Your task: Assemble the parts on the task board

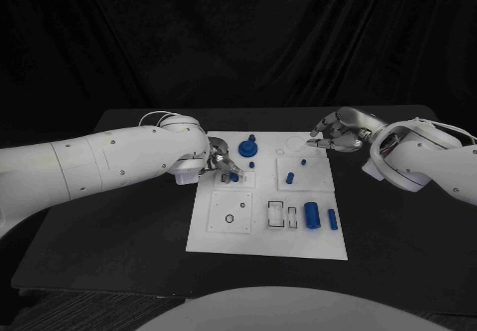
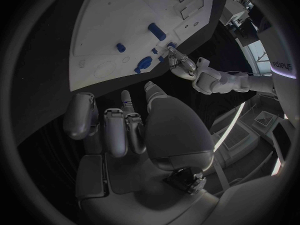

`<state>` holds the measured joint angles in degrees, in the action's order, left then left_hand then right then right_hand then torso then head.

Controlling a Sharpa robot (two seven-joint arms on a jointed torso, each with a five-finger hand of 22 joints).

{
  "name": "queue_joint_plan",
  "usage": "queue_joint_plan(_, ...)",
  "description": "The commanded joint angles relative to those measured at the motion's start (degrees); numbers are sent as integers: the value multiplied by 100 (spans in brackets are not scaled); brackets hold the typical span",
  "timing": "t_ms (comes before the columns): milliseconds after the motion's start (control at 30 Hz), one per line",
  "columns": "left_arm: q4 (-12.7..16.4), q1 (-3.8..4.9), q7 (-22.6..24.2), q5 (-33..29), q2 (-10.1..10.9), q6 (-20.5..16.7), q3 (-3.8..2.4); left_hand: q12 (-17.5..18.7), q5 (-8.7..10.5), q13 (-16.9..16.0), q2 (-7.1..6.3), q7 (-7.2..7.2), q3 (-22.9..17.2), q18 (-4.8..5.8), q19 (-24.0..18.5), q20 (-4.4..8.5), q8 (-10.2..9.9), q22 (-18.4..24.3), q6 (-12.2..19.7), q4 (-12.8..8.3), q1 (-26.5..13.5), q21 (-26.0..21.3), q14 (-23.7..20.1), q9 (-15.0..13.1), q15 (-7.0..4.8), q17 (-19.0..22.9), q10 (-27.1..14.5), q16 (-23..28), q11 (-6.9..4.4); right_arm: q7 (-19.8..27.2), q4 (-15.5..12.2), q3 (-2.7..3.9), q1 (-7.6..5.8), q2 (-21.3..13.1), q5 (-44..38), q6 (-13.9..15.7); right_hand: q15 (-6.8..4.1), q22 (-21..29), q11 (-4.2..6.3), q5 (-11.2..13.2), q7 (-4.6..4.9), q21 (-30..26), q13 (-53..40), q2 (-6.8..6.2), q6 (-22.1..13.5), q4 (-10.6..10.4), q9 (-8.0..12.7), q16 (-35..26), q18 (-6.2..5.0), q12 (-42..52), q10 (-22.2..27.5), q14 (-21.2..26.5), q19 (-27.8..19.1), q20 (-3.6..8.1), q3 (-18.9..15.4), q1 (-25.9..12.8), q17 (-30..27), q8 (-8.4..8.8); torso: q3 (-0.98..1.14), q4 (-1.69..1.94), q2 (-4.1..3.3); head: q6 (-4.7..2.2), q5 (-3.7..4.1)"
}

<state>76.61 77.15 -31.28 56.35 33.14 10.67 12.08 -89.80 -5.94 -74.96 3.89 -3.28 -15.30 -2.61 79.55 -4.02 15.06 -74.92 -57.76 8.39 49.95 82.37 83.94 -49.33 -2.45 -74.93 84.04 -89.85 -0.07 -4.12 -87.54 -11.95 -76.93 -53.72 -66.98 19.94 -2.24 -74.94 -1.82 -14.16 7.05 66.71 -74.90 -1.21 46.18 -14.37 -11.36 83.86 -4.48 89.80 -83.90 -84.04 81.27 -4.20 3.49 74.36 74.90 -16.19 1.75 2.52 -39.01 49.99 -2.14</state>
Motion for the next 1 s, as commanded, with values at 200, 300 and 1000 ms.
queue_joint_plan(200,-32,-35,-3,-9,-37,121,8,-20,55,-1504,19,-8,60,-49,-20,17,-38,-689,-76,115,-72,-31,606,-32,-22,-1507,596,-15,-22,-106,8,4,17,8,-8,-72,28,-772,-33,-26,-1,-26,-1510,-14,27,18,5,-31,-62,20,-610,-418,-36,1,-8,56,788,-6,1,1,-1,1,-4)
queue_joint_plan(300,-38,-38,33,-9,-44,93,8,-20,43,-1504,29,23,92,-47,-5,25,8,-702,-169,129,-29,-29,606,-87,-36,-1507,596,-15,-44,-111,10,4,17,8,-8,-79,28,-772,-33,-26,-1,-26,-1510,-14,27,18,5,-31,-62,20,-610,-418,-36,1,-8,56,788,-6,1,4,-2,1,-3)
queue_joint_plan(1000,-31,-50,222,-9,-95,-157,8,-20,2,-1504,-9,151,231,-25,111,121,283,-787,-369,69,242,14,606,-445,-142,-1507,596,-15,-163,-118,28,4,18,7,-8,-98,29,-762,-34,-32,0,-57,-1510,-13,31,17,6,-46,-67,20,-610,-414,-46,0,-13,54,773,-7,2,1,5,1,3)
